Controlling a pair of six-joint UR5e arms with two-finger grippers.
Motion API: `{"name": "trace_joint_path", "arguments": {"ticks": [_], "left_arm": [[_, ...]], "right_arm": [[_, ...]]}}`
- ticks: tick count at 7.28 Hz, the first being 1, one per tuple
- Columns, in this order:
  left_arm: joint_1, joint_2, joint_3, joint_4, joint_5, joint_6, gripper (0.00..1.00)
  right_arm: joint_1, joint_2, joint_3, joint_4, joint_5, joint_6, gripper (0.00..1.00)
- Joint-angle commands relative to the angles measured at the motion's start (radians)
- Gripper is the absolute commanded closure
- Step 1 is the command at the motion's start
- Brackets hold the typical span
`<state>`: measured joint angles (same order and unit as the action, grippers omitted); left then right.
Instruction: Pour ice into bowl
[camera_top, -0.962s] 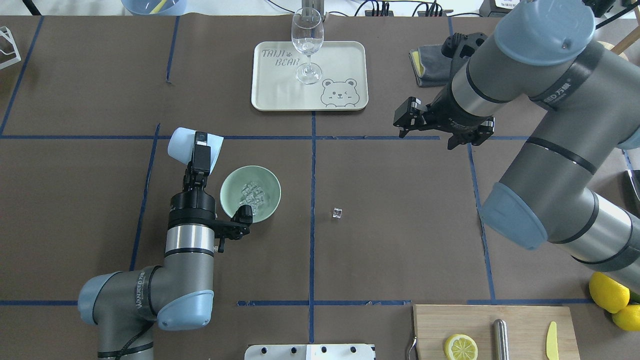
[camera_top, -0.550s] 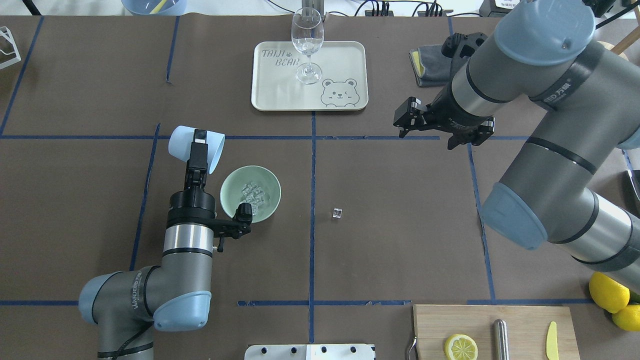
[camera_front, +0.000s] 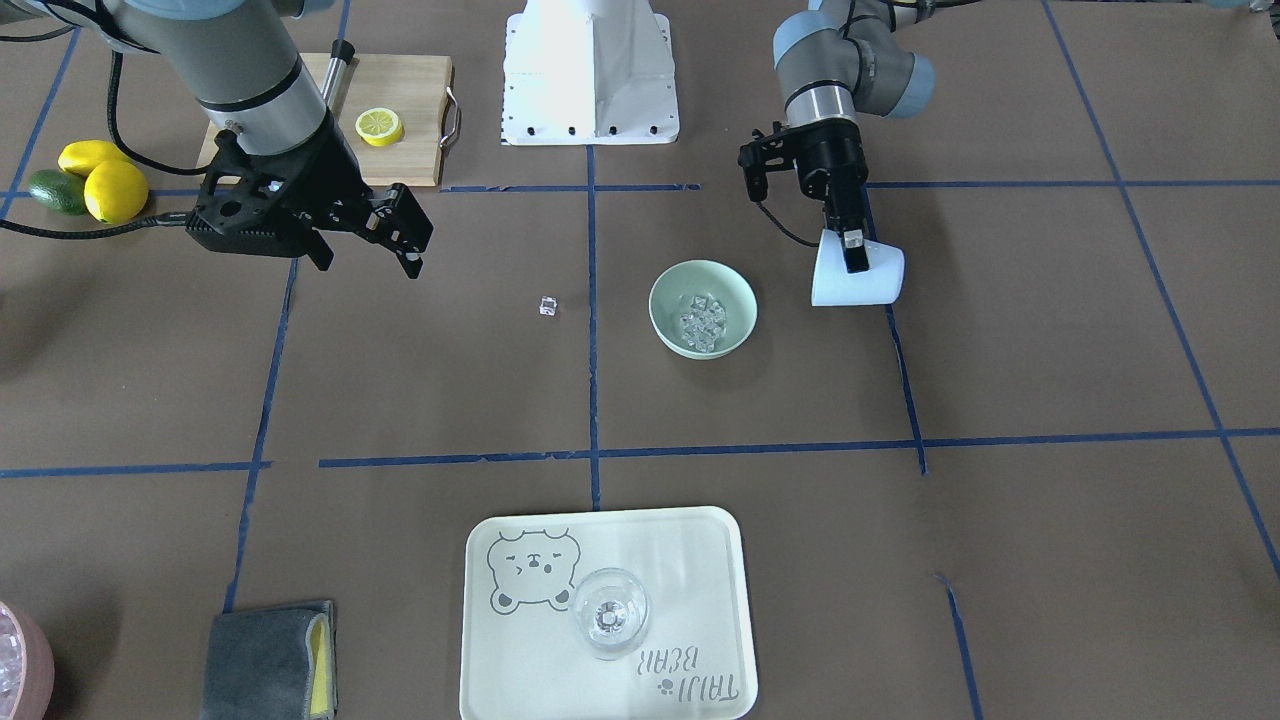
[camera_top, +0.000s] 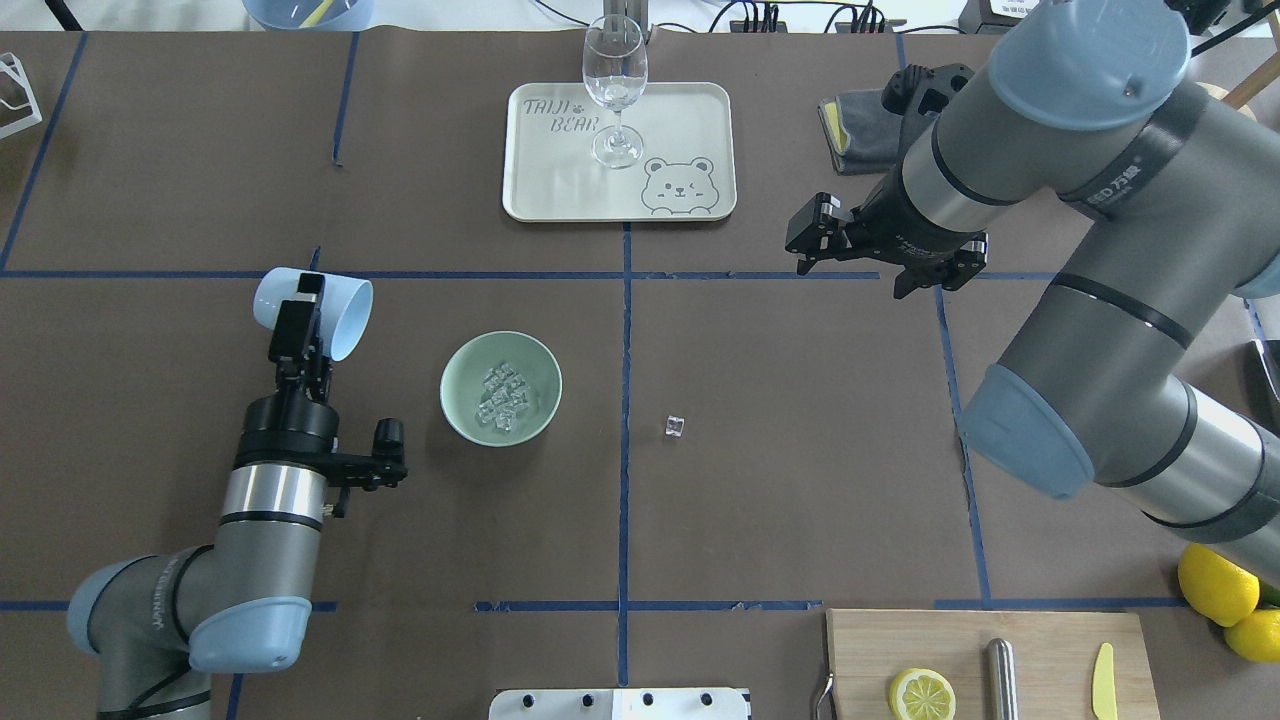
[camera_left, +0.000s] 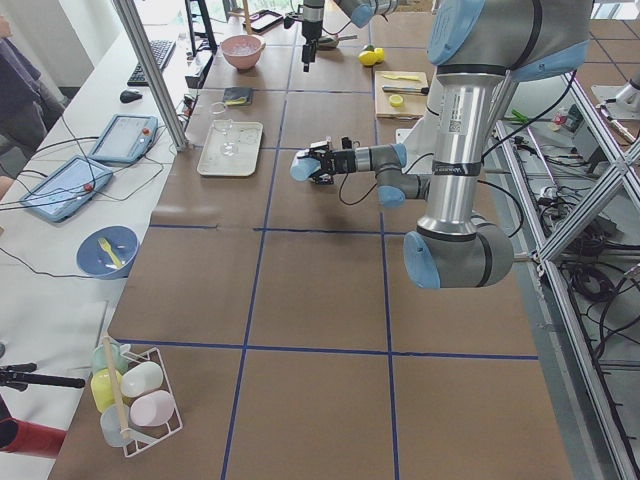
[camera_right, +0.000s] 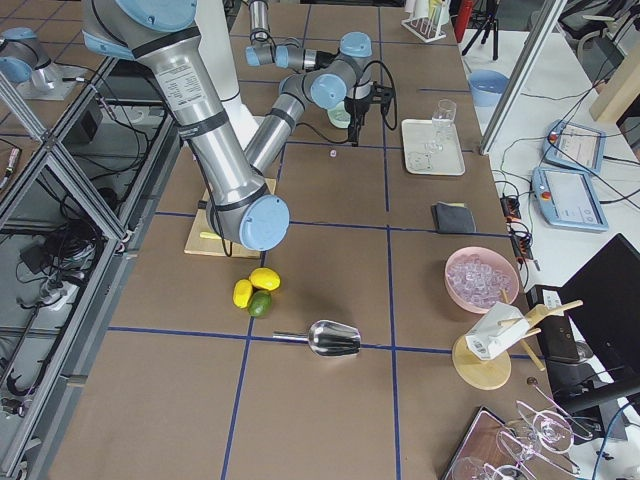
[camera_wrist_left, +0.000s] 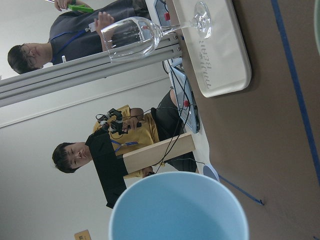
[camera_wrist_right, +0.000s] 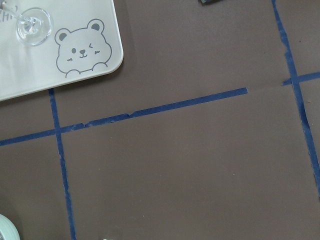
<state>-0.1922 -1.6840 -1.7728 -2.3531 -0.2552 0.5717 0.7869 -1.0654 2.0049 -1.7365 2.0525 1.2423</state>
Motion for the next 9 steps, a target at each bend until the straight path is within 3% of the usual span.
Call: {"name": "trace_joint_path", "arguments": {"ticks": [1, 3, 5, 9], "left_arm": [[-0.001, 0.159, 0.003, -0.167, 0.001, 0.004, 1.0], [-0.001, 0.3, 0.012, -0.299, 0.002, 0.007, 1.0], [-0.003, 0.378, 0.114, -0.501, 0.037, 0.011, 1.0], [-0.004, 0.429, 0.208, -0.769, 0.005, 0.011, 1.0]], "right_arm": [[0.0, 0.001, 0.0, 0.0, 0.0, 0.0, 0.0], [0.0, -0.001, 0.003, 0.0, 0.003, -0.001, 0.0], [0.0, -0.002, 0.003, 0.0, 0.003, -0.001, 0.0], [0.0, 0.002, 0.006, -0.001, 0.002, -0.001, 0.0]]}}
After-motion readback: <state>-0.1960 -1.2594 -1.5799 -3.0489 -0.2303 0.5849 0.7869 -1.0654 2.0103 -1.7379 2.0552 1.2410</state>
